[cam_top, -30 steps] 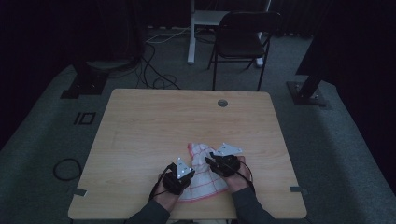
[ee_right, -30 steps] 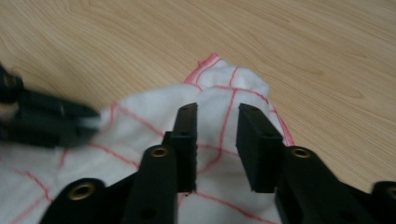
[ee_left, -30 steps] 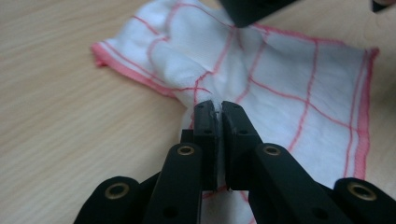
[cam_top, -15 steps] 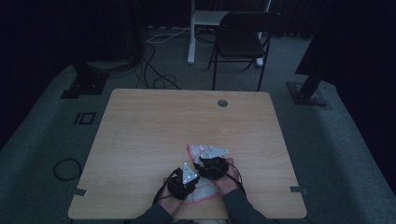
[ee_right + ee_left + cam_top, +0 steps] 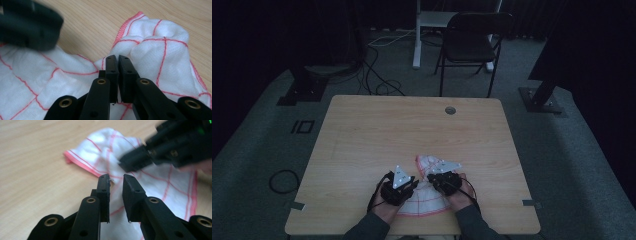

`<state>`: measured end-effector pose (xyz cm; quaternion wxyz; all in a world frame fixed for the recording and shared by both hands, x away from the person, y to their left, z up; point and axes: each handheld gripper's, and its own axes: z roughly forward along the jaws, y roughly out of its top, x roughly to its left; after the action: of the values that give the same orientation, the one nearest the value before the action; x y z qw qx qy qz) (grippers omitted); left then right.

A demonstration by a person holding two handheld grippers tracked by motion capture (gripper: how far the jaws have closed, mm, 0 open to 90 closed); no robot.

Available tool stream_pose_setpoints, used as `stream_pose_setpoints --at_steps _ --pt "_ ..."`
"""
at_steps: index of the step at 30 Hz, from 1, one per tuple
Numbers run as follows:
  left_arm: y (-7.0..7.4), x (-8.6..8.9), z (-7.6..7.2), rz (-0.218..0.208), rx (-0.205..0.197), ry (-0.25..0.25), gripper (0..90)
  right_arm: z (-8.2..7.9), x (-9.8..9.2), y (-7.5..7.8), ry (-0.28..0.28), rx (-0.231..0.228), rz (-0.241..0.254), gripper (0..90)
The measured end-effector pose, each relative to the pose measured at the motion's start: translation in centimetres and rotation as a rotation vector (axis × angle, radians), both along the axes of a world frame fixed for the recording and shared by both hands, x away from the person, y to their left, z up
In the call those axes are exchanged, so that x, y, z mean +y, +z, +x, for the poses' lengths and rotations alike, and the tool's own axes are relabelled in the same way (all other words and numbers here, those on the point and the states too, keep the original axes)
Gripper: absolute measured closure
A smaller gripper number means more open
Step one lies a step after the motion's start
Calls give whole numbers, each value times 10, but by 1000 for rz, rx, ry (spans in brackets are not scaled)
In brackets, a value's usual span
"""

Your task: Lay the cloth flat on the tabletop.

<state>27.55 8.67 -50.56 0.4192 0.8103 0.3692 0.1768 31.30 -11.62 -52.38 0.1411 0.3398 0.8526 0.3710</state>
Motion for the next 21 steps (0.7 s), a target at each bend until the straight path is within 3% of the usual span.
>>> stream_pose_setpoints --at_steps 4,6,8,13,21 --pt "6 3 8 -7 -12 23 769 -1 -3 -2 0 1 7 876" --pt "4 1 23 17 14 31 768 -1 -3 -2 2 -1 5 877" --pt "2 -1 27 19 21 32 768 -1 -2 -2 2 -3 4 877" --pt "-14 -12 57 44 98 37 733 -1 -2 -3 3 -2 6 878" --pt "-29 -26 77 69 176 21 615 -1 -2 -3 6 -4 7 877"
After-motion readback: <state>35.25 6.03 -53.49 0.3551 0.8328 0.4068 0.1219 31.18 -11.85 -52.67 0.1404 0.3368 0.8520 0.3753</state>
